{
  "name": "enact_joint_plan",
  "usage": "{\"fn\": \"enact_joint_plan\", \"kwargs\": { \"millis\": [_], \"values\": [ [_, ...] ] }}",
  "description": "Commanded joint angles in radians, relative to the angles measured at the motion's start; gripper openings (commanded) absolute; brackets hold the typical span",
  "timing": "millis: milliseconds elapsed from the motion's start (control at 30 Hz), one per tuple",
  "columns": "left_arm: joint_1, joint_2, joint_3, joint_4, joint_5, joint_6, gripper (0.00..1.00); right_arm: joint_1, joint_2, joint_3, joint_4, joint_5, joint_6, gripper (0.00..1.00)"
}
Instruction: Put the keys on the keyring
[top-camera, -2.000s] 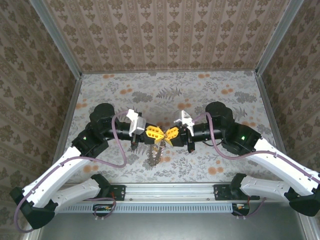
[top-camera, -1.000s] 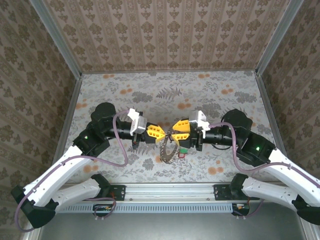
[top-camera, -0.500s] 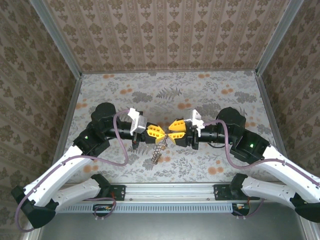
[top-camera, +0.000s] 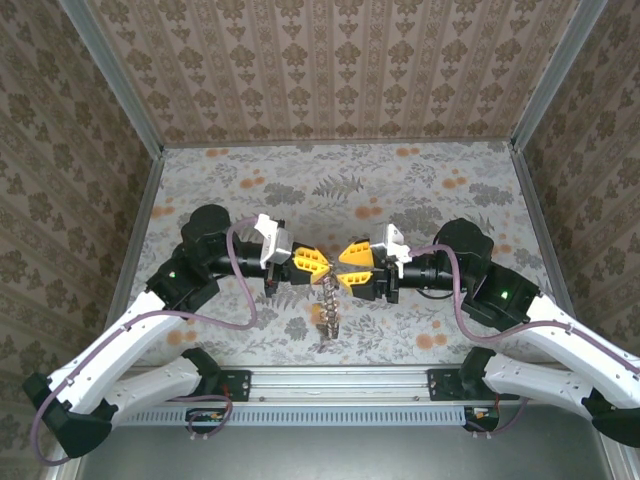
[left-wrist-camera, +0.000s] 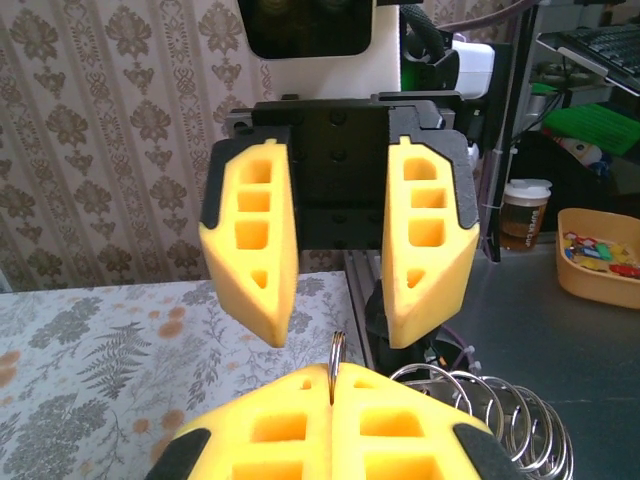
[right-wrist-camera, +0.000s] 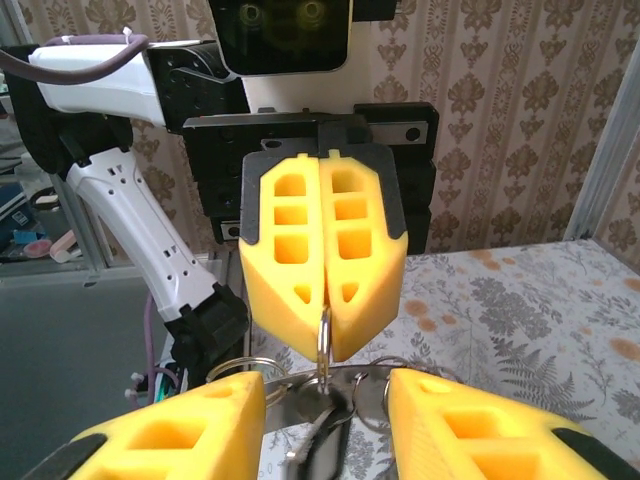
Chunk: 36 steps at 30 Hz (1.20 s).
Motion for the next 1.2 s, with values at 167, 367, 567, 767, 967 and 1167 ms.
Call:
{"fn": "enact_joint_plan", "kwargs": {
  "millis": [167,367,567,767,967,1167],
  "values": [
    [0.007,-0.016,-0.006,0.060,0.003,-0.025,0.00,0.005,0.004,-0.010,0.037,-0.035,-0.005,0.36],
    [0.006,-0.013,-0.010,0.072,0.011,-0.030,0.00,0.005,0.033,-0.005,0.063,-0.030,0.000,0.29],
    [0.009,-0.017,-0.013,0.068,0.006,-0.029,0.00,0.004,0.034,0.002,0.049,-0.024,-0.007,0.07],
    [0.014,-0.013,-0.021,0.040,-0.008,-0.013,0.00,0.006,0.020,0.022,0.023,-0.019,-0.016,0.00],
    [0.011,-0.005,0.002,-0.075,-0.050,0.034,0.00,0.005,0.024,0.067,-0.055,0.022,-0.043,0.00],
    [0.000,-0.021,0.086,-0.320,-0.205,0.156,0.18,0.004,0.064,0.146,-0.211,0.087,-0.086,0.00]
  ]
}}
